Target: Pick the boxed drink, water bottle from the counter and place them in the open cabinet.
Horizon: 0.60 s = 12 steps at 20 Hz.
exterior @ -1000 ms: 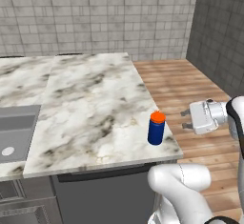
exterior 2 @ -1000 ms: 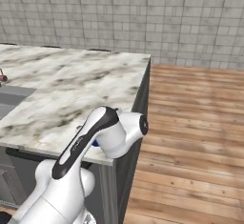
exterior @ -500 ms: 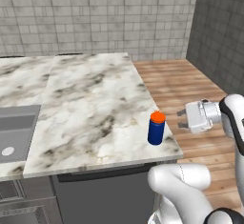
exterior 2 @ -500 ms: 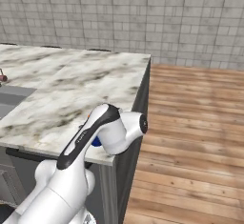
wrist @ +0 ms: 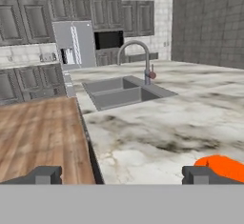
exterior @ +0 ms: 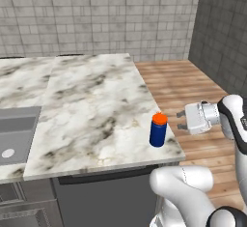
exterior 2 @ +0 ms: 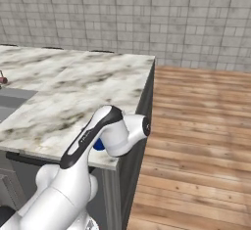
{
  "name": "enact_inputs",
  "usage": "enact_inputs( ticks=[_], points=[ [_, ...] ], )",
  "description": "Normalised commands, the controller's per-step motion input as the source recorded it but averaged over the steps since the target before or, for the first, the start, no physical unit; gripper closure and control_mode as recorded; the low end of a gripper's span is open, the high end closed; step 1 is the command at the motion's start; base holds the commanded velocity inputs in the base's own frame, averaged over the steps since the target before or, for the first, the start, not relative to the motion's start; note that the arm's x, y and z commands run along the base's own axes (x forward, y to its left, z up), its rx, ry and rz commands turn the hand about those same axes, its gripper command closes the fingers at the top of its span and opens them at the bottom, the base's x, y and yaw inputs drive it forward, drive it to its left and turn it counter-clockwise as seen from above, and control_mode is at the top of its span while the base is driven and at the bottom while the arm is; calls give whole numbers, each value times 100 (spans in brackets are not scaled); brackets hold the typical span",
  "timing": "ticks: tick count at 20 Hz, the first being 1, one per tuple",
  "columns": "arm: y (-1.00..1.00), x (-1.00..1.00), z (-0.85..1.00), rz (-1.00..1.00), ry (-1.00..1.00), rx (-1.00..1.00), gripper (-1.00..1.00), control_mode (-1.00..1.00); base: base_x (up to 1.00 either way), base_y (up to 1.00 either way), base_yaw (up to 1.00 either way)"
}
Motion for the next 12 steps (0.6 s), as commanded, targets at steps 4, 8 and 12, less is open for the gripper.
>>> enact_inputs(
  ticks=[4,8,12],
  points=[
    [0,22,-5,0,0,0,-100,-100,0,0,0],
    [0,21,-5,0,-1,0,-100,-100,0,0,0],
    [0,18,-7,0,0,0,-100,-100,0,0,0]
  ],
)
